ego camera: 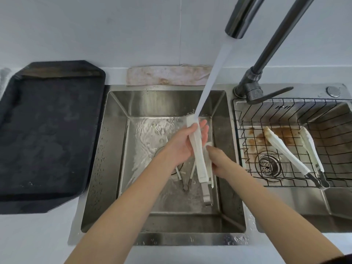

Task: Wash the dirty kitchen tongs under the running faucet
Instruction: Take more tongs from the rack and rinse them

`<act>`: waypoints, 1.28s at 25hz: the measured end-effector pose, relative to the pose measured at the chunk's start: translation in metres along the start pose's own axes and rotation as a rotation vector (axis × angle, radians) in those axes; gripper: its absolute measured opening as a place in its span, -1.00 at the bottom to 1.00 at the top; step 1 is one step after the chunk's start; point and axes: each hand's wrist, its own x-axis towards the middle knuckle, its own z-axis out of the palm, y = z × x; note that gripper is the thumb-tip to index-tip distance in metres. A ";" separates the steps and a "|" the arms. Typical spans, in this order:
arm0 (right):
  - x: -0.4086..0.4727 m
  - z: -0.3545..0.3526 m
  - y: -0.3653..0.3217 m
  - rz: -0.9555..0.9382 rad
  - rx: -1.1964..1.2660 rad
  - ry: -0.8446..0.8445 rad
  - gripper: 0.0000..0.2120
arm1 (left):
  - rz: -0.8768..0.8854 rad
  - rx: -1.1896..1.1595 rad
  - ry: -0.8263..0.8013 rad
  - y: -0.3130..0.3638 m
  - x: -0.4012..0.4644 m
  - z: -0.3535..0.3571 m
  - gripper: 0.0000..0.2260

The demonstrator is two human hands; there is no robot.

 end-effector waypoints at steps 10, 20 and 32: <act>-0.021 0.011 -0.003 -0.365 -0.218 0.201 -0.80 | -0.088 0.238 0.325 -0.005 0.016 0.010 -0.49; -0.037 0.033 -0.025 -0.604 -0.157 0.078 -0.83 | 0.188 0.063 0.322 0.028 0.013 -0.030 -0.74; -0.039 0.052 -0.067 -0.585 -0.101 0.108 -0.71 | 0.107 0.276 0.325 0.006 -0.002 -0.033 -0.93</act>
